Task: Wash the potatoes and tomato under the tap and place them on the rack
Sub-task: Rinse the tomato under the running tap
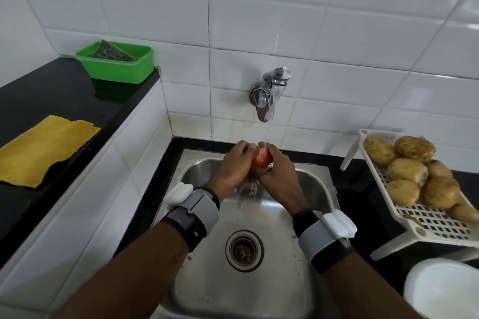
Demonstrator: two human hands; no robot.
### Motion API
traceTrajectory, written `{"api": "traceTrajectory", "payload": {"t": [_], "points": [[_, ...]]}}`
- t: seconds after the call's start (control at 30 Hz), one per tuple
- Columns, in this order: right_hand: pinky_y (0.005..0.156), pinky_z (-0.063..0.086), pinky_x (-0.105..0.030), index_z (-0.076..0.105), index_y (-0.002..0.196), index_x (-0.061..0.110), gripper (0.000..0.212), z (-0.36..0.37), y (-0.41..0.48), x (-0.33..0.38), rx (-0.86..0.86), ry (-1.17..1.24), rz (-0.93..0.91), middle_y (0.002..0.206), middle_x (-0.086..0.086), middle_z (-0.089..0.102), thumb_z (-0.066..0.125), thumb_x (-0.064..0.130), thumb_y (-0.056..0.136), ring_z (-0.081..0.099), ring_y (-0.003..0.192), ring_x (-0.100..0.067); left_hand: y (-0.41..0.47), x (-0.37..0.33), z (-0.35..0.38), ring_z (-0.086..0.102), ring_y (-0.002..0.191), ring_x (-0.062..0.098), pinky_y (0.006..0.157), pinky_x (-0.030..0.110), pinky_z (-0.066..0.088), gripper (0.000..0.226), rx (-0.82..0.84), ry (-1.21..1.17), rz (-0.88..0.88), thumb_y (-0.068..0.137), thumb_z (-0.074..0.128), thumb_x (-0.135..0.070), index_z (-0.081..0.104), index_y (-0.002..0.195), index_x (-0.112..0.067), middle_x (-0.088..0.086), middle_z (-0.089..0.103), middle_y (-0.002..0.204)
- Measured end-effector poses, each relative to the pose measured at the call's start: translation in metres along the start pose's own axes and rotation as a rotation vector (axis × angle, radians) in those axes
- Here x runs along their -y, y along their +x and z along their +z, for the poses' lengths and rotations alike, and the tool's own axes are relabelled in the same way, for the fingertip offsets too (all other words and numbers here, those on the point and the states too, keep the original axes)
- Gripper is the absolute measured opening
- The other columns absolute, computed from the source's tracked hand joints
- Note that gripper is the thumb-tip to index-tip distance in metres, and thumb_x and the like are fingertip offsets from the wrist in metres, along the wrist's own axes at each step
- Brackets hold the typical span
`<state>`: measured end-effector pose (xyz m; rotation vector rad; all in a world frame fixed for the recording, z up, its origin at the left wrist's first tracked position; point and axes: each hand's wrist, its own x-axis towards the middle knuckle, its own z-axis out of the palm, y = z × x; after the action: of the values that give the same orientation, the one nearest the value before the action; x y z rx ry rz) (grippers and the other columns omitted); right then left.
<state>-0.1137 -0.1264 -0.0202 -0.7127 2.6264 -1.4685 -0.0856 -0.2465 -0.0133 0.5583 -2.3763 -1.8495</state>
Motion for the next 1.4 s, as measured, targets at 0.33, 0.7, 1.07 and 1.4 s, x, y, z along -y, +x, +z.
{"api": "traceTrajectory", "payload": {"t": [0.33,0.7,1.07,1.4], "points": [[0.082,0.048,-0.019,0.056,0.120,0.020,0.041,0.005,-0.009,-0.003,-0.019,-0.041,-0.038,0.104,0.011,0.062,0.072,0.017,0.083,0.060,0.095,-0.005,-0.007,-0.002,0.002,0.065,0.067,0.020,0.061,0.033,0.055,0.055,0.064,0.145,-0.036,0.101,0.028,-0.055,0.062,0.110,-0.013,0.013,0.069,0.092],[0.072,0.044,-0.024,0.057,0.102,0.018,0.019,0.007,-0.012,-0.006,0.011,-0.131,-0.018,0.092,0.003,0.066,0.067,0.026,0.088,0.061,0.083,-0.011,-0.014,0.007,0.007,0.059,0.058,0.014,0.053,0.027,0.049,0.044,0.059,0.175,-0.030,0.103,0.029,-0.048,0.058,0.100,-0.015,0.005,0.063,0.075],[0.082,0.052,-0.029,0.054,0.119,0.015,0.033,0.006,-0.020,-0.010,0.040,-0.086,-0.025,0.103,0.001,0.068,0.066,0.017,0.088,0.064,0.095,-0.014,-0.020,0.011,0.001,0.064,0.077,0.018,0.059,0.028,0.053,0.040,0.102,0.217,0.009,0.098,0.043,-0.051,0.054,0.114,-0.016,0.008,0.066,0.099],[0.080,0.054,-0.038,0.058,0.110,0.022,0.020,0.000,-0.019,-0.012,0.046,-0.171,-0.060,0.094,0.007,0.068,0.061,0.029,0.092,0.063,0.086,-0.009,-0.022,0.014,-0.002,0.057,0.056,0.013,0.045,0.022,0.044,0.047,0.136,0.252,-0.035,0.100,0.036,-0.054,0.058,0.108,-0.013,0.012,0.069,0.091]]}}
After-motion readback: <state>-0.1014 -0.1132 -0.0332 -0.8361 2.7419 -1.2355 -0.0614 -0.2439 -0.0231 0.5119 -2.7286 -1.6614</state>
